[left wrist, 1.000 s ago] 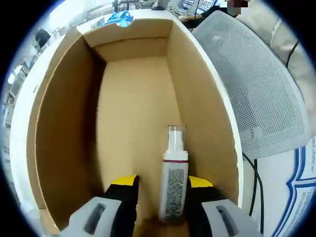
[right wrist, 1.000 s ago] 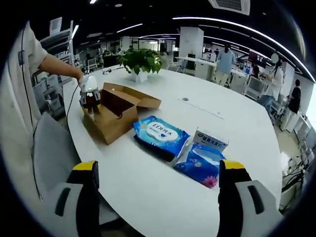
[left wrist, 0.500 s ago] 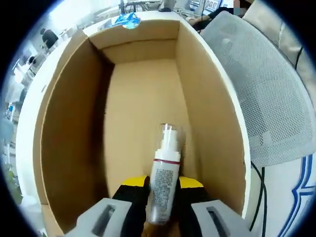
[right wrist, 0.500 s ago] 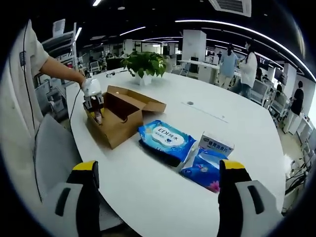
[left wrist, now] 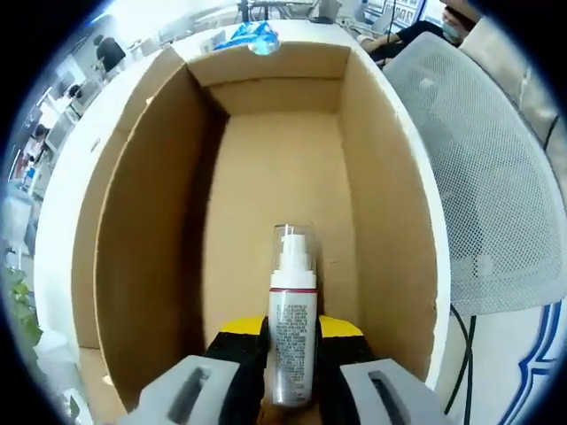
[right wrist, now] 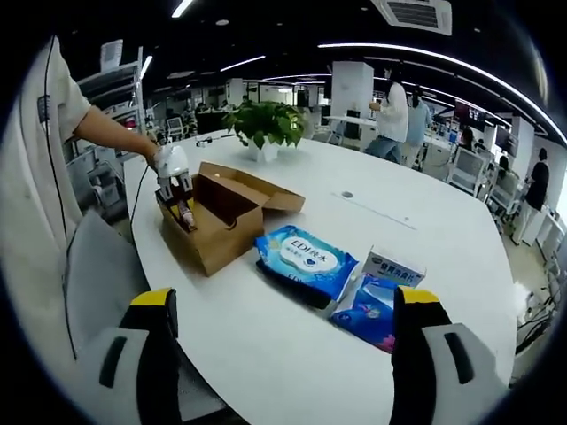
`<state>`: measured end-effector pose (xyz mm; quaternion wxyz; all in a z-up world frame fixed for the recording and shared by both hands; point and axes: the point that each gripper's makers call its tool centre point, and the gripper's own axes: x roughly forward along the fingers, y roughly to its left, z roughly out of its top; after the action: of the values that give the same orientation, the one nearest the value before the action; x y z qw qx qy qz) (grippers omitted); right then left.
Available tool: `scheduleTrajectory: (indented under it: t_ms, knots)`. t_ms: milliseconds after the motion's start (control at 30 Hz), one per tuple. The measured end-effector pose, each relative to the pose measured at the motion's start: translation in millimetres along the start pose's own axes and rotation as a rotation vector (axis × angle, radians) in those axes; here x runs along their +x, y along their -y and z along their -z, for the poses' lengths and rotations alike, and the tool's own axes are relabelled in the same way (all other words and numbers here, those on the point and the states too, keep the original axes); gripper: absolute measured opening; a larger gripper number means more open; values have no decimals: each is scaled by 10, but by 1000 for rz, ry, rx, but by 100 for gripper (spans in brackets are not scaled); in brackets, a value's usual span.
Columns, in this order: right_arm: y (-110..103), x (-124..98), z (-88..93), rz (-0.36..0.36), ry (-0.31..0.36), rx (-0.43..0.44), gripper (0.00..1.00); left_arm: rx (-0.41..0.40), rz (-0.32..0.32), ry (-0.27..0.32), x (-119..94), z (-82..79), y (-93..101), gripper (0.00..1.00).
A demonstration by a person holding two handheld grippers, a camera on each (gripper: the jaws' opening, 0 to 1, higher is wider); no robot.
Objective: Operate the shoe box by opening the lid, removing the specified soft item, and placing it in the target area until the item is outside and the box remains undamaged.
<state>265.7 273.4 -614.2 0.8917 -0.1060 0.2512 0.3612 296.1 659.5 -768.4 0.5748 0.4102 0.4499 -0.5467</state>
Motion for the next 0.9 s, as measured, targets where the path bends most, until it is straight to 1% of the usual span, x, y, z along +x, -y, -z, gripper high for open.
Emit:
scheduleTrajectory:
  t_ms: [100,200,333,467,600,667,733,900]
  knots:
    - [-27,14,-36,-11,13,-5,96,6,-12,6,-48,-39,24,20]
    - [-55,31,-78,-21,28,-7,96,-8,-22,21,-90,-85,31,20]
    - [-95,57,-134,-36,47,-12,96,-51,-42,52,-154,-162,27,20]
    - [-134,75,-184,-52,68,-19,92,-69,-59,76,-213,-214,5,20]
    - [-203,92,-233,-72,91,-35,88,-97,-80,130,-318,-325,3,20]
    - [-240,104,-253,-82,98,-42,87,-102,-90,154,-364,-382,15,20]
    - [-277,117,-277,-94,107,-48,86,-128,-97,186,-412,-458,22,20]
    - [-353,144,-337,-115,126,-62,81,-147,-124,257,-546,-637,25,20]
